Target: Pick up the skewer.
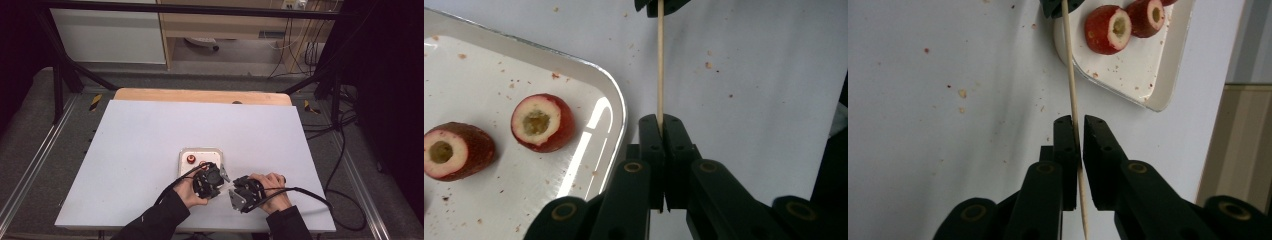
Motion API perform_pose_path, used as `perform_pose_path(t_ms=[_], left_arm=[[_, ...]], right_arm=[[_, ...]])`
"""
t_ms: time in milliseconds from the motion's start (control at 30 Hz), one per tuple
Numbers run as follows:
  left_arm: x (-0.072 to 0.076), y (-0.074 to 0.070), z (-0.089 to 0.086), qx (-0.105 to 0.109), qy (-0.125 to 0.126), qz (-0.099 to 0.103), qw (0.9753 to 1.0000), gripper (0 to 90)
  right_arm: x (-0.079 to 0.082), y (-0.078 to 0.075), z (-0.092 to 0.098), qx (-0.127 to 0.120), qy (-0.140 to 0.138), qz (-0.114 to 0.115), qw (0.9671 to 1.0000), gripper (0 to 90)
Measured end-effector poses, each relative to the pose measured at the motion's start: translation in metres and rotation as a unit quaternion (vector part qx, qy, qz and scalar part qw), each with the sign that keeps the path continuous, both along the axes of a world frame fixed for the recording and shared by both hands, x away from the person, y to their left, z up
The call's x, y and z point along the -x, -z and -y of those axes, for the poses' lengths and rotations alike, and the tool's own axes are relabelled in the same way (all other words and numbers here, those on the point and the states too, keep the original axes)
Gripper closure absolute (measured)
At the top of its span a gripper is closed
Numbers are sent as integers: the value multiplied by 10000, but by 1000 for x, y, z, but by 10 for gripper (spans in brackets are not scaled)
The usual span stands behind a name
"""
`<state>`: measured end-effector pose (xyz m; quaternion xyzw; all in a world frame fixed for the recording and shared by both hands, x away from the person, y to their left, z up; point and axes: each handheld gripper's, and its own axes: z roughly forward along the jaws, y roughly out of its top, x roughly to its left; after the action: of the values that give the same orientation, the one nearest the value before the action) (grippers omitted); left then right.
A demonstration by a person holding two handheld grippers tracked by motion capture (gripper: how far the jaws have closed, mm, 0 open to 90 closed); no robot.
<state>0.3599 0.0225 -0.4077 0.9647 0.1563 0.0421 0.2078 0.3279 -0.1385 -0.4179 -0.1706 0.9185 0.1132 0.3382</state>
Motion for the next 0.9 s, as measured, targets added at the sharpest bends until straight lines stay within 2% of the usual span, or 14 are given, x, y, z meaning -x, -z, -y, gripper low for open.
perform_pose_path(t_ms=[200,333,433,500,567,600,633,667,700,733,800,833,867,900], left_arm=[[2,-2,-12,146,-91,34,9998,885],[2,-3,-26,146,-183,102,9997,885],[3,-4,-37,209,-286,105,9993,885],[3,-4,-44,263,-342,126,9990,885],[4,-5,-51,323,-400,185,9985,885],[4,-5,-54,356,-412,187,9983,885],[4,-5,-59,446,-469,205,9977,884],[5,-5,-62,492,-500,212,9973,884],[6,-4,-66,574,-562,262,9964,884],[6,-4,-69,630,-612,299,9957,884],[8,-2,-76,764,-732,360,9937,884],[9,-2,-79,796,-772,377,9931,884],[10,0,-84,879,-863,388,9916,884],[11,1,-87,933,-909,409,9906,884]], right_arm=[[-6,-6,7,-532,509,-303,9968,634],[-11,-10,20,-1217,1072,-585,9850,524],[-15,-10,30,-1705,1498,-837,9703,453],[-18,-8,37,-2071,1787,-999,9567,405],[-20,-7,43,-2282,1935,-1147,9473,375],[-21,-5,47,-2445,2110,-1250,9381,350],[-22,-5,49,-2542,2231,-1331,9316,337],[-24,-3,53,-2689,2440,-1506,9195,318],[-25,-2,55,-2775,2562,-1599,9120,295],[-27,-1,57,-2887,2797,-1736,8991,278],[-28,1,59,-2983,3006,-1881,8861,253],[-29,2,60,-3071,3101,-1985,8776,242],[-29,2,61,-3113,3134,-2038,8737,224],[-30,3,61,-3195,3252,-2148,8637,199]])
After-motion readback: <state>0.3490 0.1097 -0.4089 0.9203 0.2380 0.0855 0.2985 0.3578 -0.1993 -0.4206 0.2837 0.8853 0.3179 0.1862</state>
